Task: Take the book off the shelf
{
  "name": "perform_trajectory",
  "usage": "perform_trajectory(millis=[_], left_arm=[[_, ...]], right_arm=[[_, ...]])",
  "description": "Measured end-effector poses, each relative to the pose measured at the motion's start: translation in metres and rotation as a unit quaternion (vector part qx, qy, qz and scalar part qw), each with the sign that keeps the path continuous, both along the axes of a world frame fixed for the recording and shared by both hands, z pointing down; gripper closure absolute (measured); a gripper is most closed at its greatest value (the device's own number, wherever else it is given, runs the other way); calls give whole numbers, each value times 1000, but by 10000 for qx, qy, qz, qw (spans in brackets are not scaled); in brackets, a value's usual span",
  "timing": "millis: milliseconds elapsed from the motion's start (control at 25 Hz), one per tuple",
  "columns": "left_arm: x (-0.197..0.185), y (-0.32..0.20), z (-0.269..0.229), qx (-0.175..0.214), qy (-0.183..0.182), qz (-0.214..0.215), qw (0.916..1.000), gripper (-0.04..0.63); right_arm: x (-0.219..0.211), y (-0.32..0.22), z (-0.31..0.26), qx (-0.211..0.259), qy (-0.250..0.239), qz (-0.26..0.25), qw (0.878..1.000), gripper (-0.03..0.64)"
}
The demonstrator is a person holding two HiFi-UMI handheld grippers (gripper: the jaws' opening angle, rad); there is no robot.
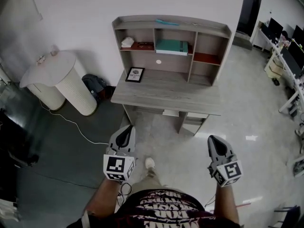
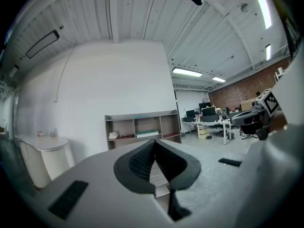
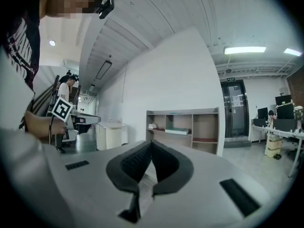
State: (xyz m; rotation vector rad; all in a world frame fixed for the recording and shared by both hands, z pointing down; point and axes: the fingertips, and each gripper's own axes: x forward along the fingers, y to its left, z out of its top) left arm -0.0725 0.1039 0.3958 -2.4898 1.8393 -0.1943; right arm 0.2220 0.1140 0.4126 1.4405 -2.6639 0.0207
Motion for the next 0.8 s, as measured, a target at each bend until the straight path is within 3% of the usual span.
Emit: perform_trajectory(millis=[360, 800], left_arm=[[-17, -60, 10, -97, 27, -39, 9999, 589], [-23, -164, 14, -201, -54, 331, 9992, 589]], right_arm=[[-18, -61, 1, -9, 77, -61, 10000, 612], [-40, -161, -6, -75, 121, 129, 9998, 612]])
